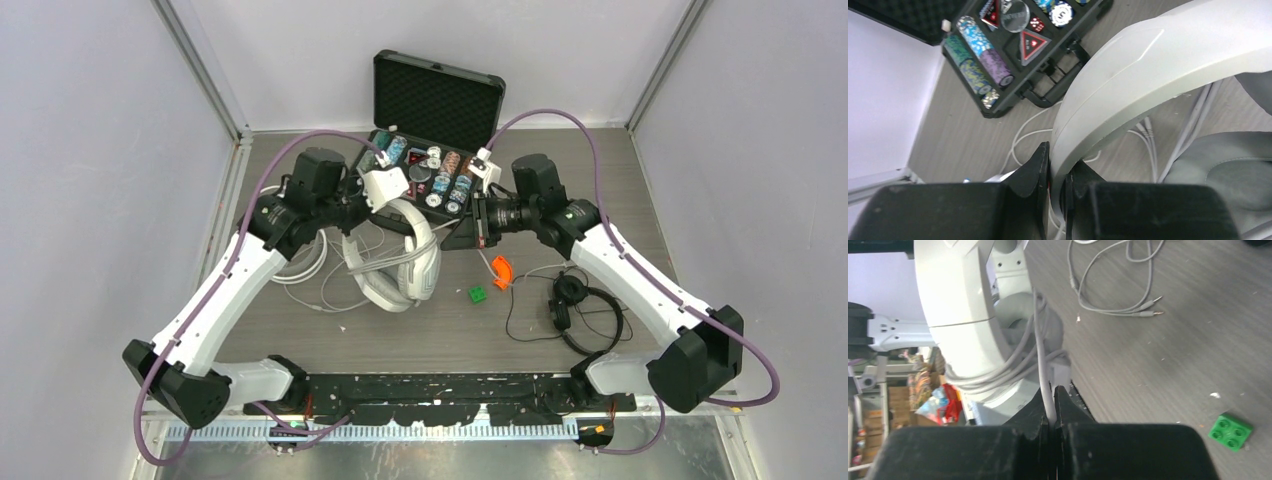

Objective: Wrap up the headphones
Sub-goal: Wrap the headphones cable around the headphones.

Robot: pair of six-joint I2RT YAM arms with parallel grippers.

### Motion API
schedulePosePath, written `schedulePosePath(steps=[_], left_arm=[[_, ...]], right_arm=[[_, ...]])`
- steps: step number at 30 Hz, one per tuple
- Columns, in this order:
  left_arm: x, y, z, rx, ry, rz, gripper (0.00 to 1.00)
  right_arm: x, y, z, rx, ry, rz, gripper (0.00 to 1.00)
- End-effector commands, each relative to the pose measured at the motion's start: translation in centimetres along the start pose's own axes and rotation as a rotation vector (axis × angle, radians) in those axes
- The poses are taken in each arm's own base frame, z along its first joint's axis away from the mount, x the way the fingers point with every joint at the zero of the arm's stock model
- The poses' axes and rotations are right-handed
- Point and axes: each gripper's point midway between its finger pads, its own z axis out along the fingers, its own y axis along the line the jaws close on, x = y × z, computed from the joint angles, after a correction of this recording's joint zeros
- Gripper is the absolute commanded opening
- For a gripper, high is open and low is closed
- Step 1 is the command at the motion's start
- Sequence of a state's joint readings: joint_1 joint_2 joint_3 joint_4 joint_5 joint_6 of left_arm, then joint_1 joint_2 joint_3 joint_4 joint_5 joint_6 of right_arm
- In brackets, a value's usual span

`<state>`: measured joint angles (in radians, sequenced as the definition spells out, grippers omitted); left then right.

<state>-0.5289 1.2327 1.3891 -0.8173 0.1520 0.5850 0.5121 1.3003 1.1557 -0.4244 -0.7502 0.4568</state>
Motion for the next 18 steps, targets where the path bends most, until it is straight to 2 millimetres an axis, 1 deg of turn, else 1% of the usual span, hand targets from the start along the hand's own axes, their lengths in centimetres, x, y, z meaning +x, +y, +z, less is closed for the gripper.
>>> schedulePosePath(steps=[1,3,6,8,10,13,15,18], left_arm=[[2.1,1.8,-1.3,-0.093,0.097,0.136,0.00],[2.4,2.8,-1.4,-0.148,0.119,0.156,0.00],[2.0,3.8,-1.7,-0.198,0.115,0.155,0.00],[1.8,4.0,-1.7,-0.214,0.109,0.146,0.00],[1.9,4.1,-1.7,-0.218,0.113,0.143,0.00],[2.0,4.6,-1.6,-0.255,0.113,0.125,0.00],[2.0,4.9,-1.6,-0.275,0.113,0.098,0.00],[1.9,5.1,-1.6,-0.298,0.103,0.054,0.00]], right_arm=[[-1.5,3.2,-2.2,-0.067,-0.031,0.042,0.00],[-1.6,4.2,-2.5,-0.105,-0.031,0.048,0.00],[-1.7,5.4,-2.7,-0.169,-0.024,0.061,0.00],[-1.8,6.2,-2.8,-0.211,-0.021,0.076,0.01],[-2.3,7.3,-3.1,-0.273,-0.044,0.072,0.00],[-2.8,8.5,-3.4,-0.333,-0.066,0.095,0.02],[-3.0,8.8,-3.4,-0.362,-0.072,0.105,0.04],[-3.3,9.1,-3.3,-0.395,-0.083,0.110,0.06]])
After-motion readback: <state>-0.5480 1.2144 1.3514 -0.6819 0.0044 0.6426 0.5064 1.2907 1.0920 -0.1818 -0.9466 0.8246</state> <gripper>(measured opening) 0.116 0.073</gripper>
